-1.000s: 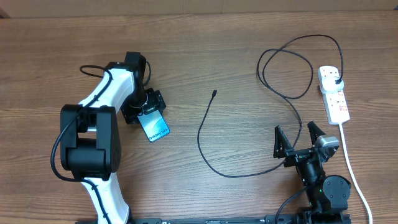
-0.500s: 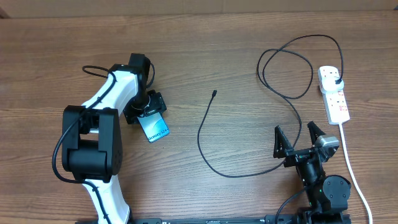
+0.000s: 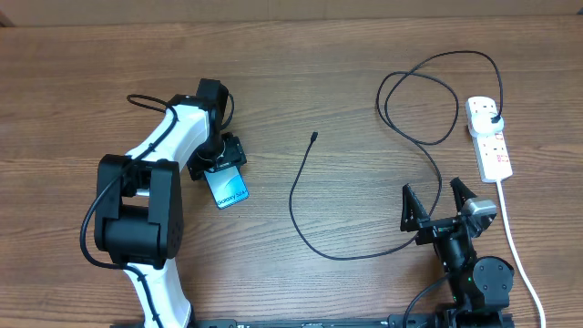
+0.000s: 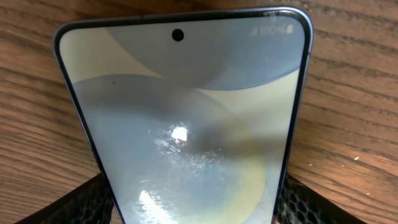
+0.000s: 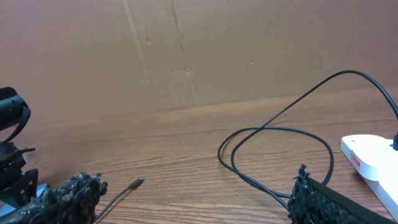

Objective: Plug charger to phone and switch on socket
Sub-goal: 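Raise the phone with the left gripper and tilt it toward center, then move the right gripper toward the black cable's USB-C end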

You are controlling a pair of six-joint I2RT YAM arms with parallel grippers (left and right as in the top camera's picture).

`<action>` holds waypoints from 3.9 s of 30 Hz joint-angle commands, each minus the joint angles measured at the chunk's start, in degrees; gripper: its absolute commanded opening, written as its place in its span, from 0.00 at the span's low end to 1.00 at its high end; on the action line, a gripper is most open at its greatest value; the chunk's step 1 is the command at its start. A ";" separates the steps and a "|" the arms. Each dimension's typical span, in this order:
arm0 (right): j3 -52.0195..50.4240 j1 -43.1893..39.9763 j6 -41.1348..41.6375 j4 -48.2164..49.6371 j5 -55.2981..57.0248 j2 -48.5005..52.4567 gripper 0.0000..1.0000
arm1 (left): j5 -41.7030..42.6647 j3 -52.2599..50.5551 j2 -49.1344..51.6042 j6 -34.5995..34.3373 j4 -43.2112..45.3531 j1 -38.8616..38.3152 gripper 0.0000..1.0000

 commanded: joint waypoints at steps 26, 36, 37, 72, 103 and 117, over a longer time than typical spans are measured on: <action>-0.61 0.33 -0.24 0.17 0.79 -0.52 1.00 | 3.56 17.11 6.64 0.28 -18.47 -0.76 0.73; -0.61 0.33 -0.24 0.17 0.79 -0.52 1.00 | 13.22 19.06 6.64 1.60 -22.08 -0.59 0.73; -0.61 0.33 -0.24 0.17 0.79 -0.52 1.00 | 15.02 19.47 6.62 1.60 -22.67 -0.59 0.73; -0.61 0.33 -0.26 0.17 0.79 -0.52 1.00 | 42.53 19.98 6.62 -0.92 -20.72 1.44 0.48; 15.72 0.26 10.78 -4.63 -15.67 21.29 1.00 | 43.23 19.98 6.64 -23.67 -19.23 3.43 0.46; 36.63 -2.21 10.75 -21.09 -18.18 46.86 1.00 | 68.46 19.98 6.64 -23.52 -19.37 3.43 0.47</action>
